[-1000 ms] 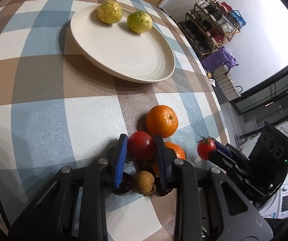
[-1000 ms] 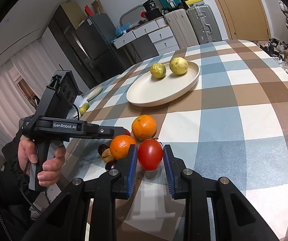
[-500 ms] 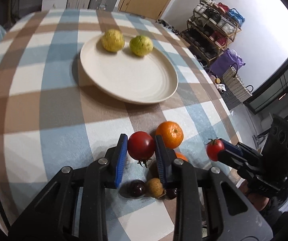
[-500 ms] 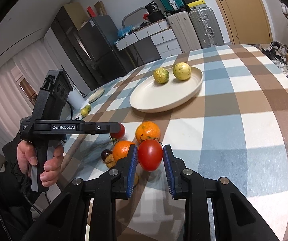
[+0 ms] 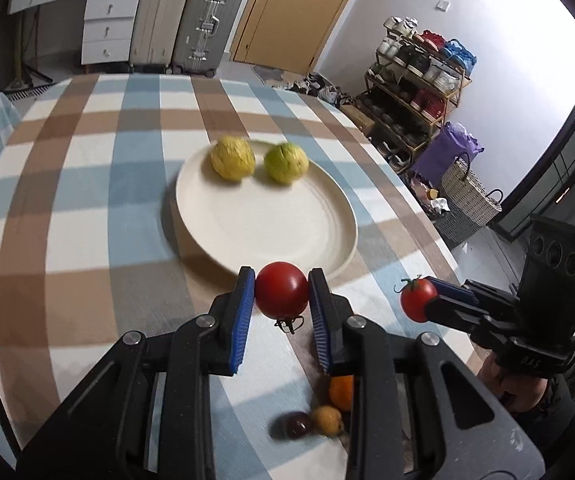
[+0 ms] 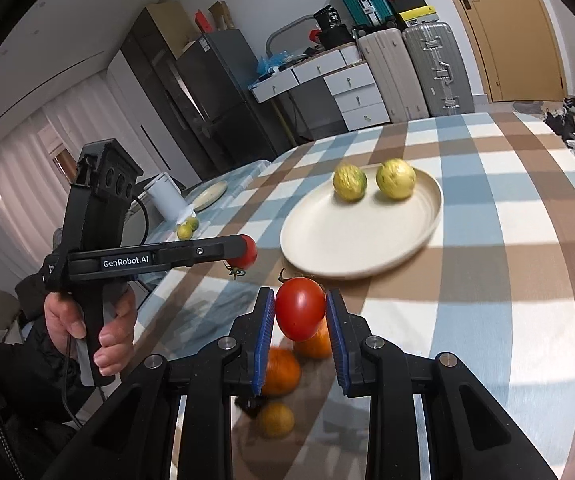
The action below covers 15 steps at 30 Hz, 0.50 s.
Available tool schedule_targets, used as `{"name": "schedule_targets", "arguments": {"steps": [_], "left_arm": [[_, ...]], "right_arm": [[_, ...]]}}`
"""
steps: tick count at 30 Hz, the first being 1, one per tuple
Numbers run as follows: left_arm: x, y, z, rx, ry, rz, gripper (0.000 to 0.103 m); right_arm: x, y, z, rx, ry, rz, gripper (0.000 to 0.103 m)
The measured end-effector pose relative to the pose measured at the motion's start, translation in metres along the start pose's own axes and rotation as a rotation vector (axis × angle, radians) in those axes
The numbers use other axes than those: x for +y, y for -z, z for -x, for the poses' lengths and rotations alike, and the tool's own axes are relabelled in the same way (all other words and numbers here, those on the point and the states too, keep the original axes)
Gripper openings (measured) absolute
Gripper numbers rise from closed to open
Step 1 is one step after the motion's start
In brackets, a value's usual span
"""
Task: Organize fruits
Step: 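Place both tomatoes on the cream plate and open both grippers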
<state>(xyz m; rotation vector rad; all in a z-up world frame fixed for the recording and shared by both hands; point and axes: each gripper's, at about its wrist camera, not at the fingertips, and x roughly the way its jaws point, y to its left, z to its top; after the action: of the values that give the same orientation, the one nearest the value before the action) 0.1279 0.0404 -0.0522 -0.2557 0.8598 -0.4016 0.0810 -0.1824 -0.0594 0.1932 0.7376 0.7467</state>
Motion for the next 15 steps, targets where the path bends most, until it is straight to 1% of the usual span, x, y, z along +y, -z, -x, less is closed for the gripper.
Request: {"name": "schedule_targets", "arguments": {"steps": [4,6,15], "left_arm": [[0.007,-0.018,-0.001,-0.021,0.001,-0.003,0.024],[0.009,-0.025,-0.003,-0.027,0.005,-0.008,0.024],[0.025,-0.065,-0.022,-0.013,0.004,0.017,0.025]], "right_arm": [[-0.006,-0.019,-0.011,-0.003,-0.03,-0.023,0.027],[-0.007,-0.029,-0.018,-0.001,-0.028,-0.017,0.027],[-0.012,-0.068,-0.05,0.014,-0.047,-0.005,0.027]]}}
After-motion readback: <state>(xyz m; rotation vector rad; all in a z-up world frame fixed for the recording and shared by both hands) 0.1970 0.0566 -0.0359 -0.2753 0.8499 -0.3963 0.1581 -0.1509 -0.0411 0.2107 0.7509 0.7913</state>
